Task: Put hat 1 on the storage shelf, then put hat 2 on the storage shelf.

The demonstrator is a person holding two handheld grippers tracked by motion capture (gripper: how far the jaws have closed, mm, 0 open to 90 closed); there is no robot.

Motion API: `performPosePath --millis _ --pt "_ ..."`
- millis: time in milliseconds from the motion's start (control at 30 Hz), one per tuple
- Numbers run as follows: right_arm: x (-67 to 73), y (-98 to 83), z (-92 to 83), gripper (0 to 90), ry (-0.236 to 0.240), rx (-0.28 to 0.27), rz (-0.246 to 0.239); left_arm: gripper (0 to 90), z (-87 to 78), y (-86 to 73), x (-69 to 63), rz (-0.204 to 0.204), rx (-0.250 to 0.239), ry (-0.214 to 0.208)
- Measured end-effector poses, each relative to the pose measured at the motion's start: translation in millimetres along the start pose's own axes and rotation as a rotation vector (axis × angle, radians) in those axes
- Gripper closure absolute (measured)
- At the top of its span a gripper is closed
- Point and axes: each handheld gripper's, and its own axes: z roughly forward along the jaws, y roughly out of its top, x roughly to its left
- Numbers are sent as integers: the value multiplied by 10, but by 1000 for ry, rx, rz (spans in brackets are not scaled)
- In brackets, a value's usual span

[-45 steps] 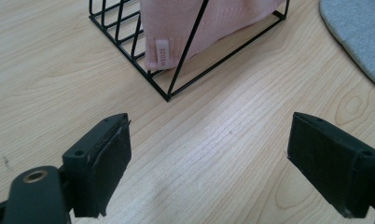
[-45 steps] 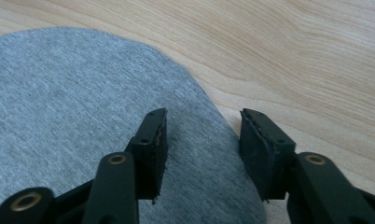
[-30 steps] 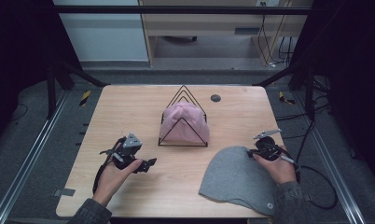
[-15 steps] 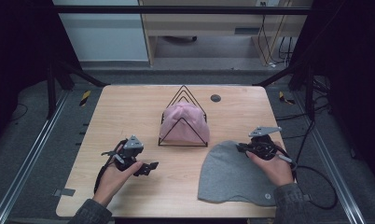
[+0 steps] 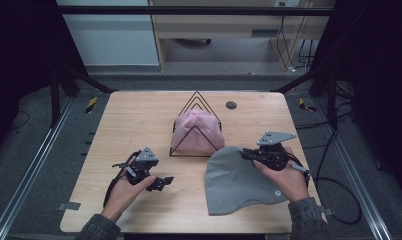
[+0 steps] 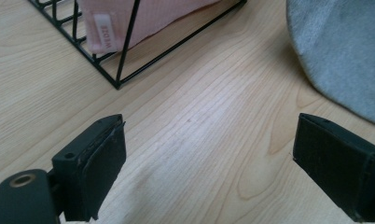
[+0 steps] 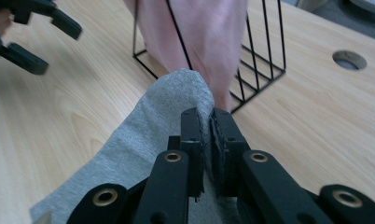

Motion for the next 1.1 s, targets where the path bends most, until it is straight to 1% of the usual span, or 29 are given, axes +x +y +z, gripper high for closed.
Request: performPosePath --millis 67,100,133,167,200,267,367,400,433,533,567,633,733,800,833,933,1067,1100 --pt "50 62 -25 845 9 -12 -11 89 -3 12 -26 8 -7 -13" --pt "82 102 -40 845 12 -21 -21 89 -5 18 -44 6 -16 -27" --pt "126 153 -57 845 20 -31 -32 89 -5 18 -44 6 -16 -27" --pt "163 194 -68 845 24 -38 -43 89 -8 24 -59 7 -26 -38" --pt "202 234 -78 845 28 -45 -51 89 -13 34 -90 11 -39 -58" --pt "270 302 -93 845 38 -57 -64 89 -16 42 -117 17 -43 -68" --pt "385 405 -99 845 47 -70 -100 90 -13 50 -165 33 -51 -97" --pt "385 405 -99 845 47 -70 -100 91 -13 50 -165 33 -51 -97" --pt "468 478 -93 845 55 -75 -123 90 -8 53 -181 40 -53 -106" --pt "540 547 -82 845 63 -82 -142 92 -5 57 -196 45 -56 -114" --pt "540 547 -82 845 63 -82 -142 93 -5 57 -196 45 -56 -114" --pt "619 625 -66 846 75 -91 -164 95 -2 59 -203 41 -63 -121" --pt "672 674 -56 847 81 -95 -178 98 -13 64 -203 37 -76 -135" --pt "691 687 -51 847 83 -94 -185 109 -18 69 -204 41 -84 -142" --pt "734 715 -35 847 88 -95 -194 114 -26 79 -211 48 -92 -149" --pt "768 758 -4 846 95 -96 -200 149 -28 88 -222 52 -96 -163" --pt "810 825 35 846 104 -101 -207 175 -22 92 -215 50 -93 -165" --pt "818 838 43 847 107 -101 -209 201 -19 94 -210 51 -92 -167"
